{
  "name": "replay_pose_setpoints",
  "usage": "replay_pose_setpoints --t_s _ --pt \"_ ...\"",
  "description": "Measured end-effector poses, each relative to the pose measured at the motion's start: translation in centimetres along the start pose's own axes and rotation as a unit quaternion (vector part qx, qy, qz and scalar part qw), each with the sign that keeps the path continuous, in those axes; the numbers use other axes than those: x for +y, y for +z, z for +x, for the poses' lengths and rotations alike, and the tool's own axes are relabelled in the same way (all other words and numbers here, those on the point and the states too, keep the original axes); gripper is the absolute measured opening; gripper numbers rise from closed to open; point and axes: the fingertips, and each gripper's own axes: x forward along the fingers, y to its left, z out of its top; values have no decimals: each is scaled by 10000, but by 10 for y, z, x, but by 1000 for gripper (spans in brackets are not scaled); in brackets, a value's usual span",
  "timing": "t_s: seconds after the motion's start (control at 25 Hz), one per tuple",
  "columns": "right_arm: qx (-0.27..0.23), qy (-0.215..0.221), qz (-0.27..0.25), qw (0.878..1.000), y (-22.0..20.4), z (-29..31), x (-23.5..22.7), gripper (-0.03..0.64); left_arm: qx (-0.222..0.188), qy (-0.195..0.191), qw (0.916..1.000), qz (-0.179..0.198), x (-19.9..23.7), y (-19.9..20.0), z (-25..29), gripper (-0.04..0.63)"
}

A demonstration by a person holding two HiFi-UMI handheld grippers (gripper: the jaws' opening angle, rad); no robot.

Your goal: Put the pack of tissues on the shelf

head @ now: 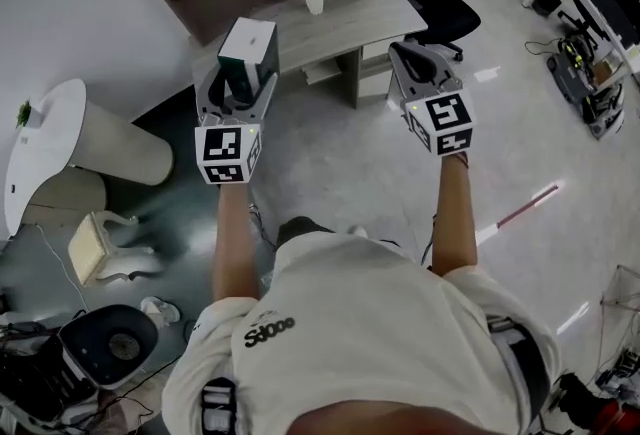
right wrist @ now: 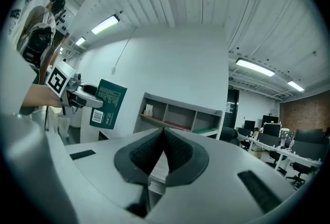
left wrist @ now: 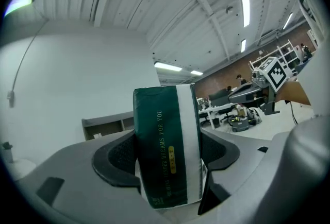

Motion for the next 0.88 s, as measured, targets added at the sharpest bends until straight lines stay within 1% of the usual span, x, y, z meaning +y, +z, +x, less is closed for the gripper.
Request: replay_pose_setpoints --t_s 0.16,0.4,0.52,0.68,0.88 --pt "-86 -212 198 9995 -9 3 -25 -6 127 -75 9998 109 -13 0 12 356" --pt "-104 -123 309 9994 -19 30 -46 -6 184 -93 9996 212 -5 -9 41 356" --pt "-159 -103 534 9984 -23 49 -52 -7 239 -177 9991 312 -2 -18 61 356" --pt "-70 -28 460 9989 -27 91 -63 -7 121 -201 9995 191 20 -25 105 356" --pt "-3 -48 460 9989 -28 151 -91 -7 31 -340 9991 244 56 -34 169 357"
